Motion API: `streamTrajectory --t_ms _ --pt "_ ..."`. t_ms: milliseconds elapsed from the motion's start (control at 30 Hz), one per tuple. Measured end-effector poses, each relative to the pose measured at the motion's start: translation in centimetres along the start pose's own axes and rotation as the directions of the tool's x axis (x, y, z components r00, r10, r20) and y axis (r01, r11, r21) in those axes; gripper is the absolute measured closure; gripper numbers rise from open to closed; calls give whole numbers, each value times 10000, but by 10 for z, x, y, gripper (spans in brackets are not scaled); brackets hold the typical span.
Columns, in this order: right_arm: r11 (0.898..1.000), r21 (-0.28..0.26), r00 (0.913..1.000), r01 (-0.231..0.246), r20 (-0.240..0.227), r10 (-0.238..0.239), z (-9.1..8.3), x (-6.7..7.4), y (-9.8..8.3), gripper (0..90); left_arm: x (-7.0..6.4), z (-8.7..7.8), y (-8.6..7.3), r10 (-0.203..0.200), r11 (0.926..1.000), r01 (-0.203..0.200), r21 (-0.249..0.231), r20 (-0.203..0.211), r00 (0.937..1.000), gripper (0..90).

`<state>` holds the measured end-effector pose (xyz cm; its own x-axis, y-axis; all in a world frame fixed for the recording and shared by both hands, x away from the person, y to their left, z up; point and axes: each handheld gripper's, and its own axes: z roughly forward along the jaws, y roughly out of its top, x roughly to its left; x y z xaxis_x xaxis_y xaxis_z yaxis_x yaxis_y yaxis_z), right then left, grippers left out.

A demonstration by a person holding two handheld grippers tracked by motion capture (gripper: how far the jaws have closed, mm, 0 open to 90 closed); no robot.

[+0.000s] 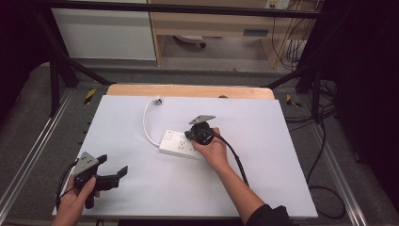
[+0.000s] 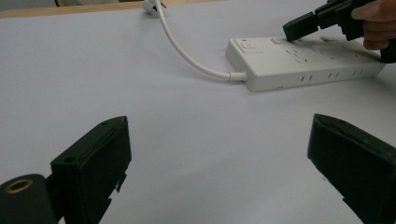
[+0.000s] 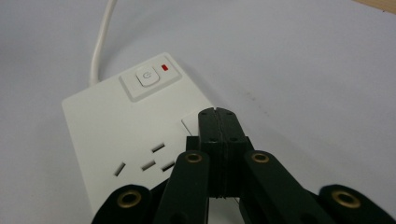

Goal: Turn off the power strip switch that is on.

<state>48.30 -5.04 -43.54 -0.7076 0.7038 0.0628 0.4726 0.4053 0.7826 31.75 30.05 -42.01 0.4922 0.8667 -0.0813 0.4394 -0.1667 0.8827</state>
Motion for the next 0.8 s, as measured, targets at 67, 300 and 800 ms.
streamTrajectory --t_ms 67,300,800 --pt "9999 -155 10000 -16 -54 15 -2 1 1 900 0 0 0 -17 10000 17 -25 0 10000 61" --pt "9987 -499 10000 36 -25 -37 -14 1 8 900 0 0 0 -22 10000 22 -11 19 10000 61" --pt "9877 -1328 9958 -821 296 867 -46 -20 15 505 0 0 0 -1 10000 1 0 -11 10000 61"
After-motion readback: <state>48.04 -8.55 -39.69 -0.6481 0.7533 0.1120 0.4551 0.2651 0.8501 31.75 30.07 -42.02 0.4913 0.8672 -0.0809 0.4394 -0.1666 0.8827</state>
